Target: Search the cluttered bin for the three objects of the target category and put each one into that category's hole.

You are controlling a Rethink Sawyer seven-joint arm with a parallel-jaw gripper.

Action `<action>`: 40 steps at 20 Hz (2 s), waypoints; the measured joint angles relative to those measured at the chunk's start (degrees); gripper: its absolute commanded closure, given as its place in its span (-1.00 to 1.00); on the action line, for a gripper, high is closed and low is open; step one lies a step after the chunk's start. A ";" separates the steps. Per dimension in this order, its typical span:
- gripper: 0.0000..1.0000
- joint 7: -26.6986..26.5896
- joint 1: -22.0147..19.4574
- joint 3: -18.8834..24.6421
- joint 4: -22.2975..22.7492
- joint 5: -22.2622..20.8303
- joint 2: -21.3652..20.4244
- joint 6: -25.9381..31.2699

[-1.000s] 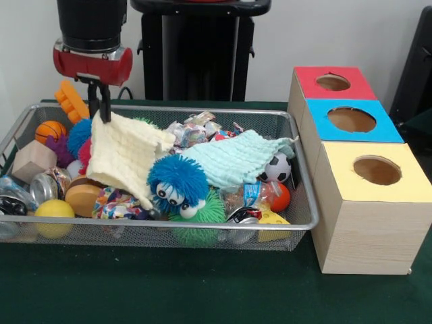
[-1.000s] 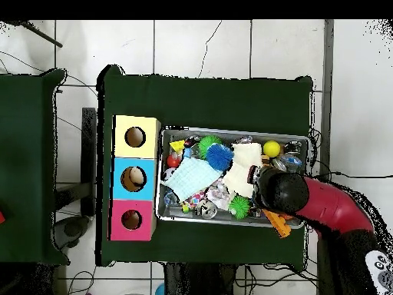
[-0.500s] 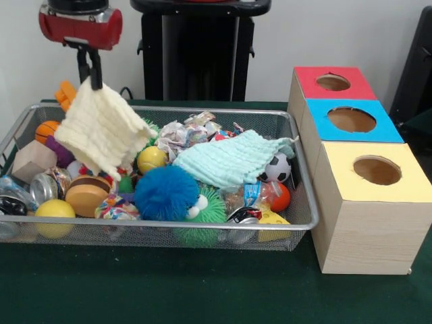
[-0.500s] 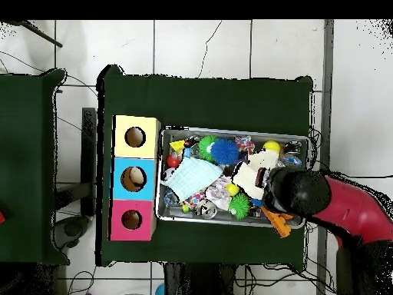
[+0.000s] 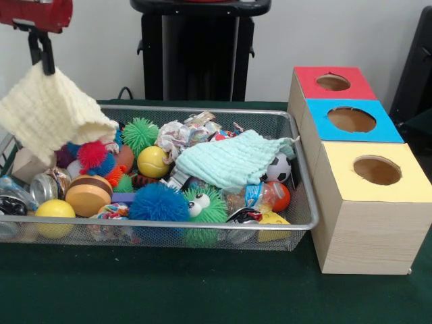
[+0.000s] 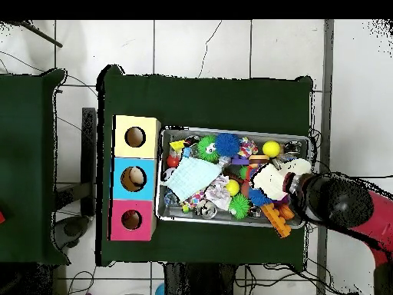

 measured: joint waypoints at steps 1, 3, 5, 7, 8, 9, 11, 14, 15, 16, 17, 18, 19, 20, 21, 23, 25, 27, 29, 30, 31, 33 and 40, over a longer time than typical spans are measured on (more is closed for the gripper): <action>1.00 -0.18 -0.71 0.44 -0.03 -0.38 0.01 0.06; 1.00 -0.54 -2.13 1.31 -0.08 -1.13 0.04 0.19; 1.00 -0.97 -3.35 2.10 -0.12 -1.79 0.07 0.39; 1.00 -1.38 -4.15 2.69 -0.15 -2.27 0.12 0.63; 1.00 -1.60 -4.56 3.10 -0.17 -2.55 0.14 0.76; 1.00 -1.82 -4.97 3.50 -0.20 -2.82 0.16 0.89; 1.00 -2.16 -5.85 4.78 -0.25 -3.76 0.25 1.30; 1.00 -2.16 -6.15 5.46 -0.27 -4.21 0.29 1.62; 1.00 -2.16 -6.30 5.83 -0.28 -4.44 0.31 1.77; 1.00 -2.16 -6.46 6.26 -0.30 -4.74 0.31 1.93; 1.00 -2.16 -6.56 6.63 -0.31 -5.12 0.32 2.00; 1.00 -2.16 -6.59 6.81 -0.31 -5.32 0.32 2.00; -1.00 -2.16 -6.58 7.61 -0.31 -6.12 0.32 2.00; -1.00 -2.16 -6.58 7.70 -0.32 -6.17 0.32 2.00; -1.00 -2.16 -6.59 7.79 -0.32 -6.22 0.32 2.00; -1.00 -2.16 -6.58 8.12 -0.31 -6.31 0.32 2.00; -1.00 -2.16 -6.58 8.48 -0.32 -6.37 0.31 2.00; -1.00 -2.16 -6.58 8.71 -0.32 -6.41 0.32 2.00; -1.00 -2.16 -6.57 8.87 -0.32 -6.45 0.32 2.00; -1.00 -2.16 -6.57 8.91 -0.32 -6.45 0.32 2.00; -1.00 -2.16 -6.46 8.93 -0.32 -6.46 0.31 2.00; -1.00 -2.16 -6.16 8.93 -0.32 -6.46 0.32 2.00; -1.00 -2.16 -2.70 8.51 -0.22 -6.46 0.31 2.00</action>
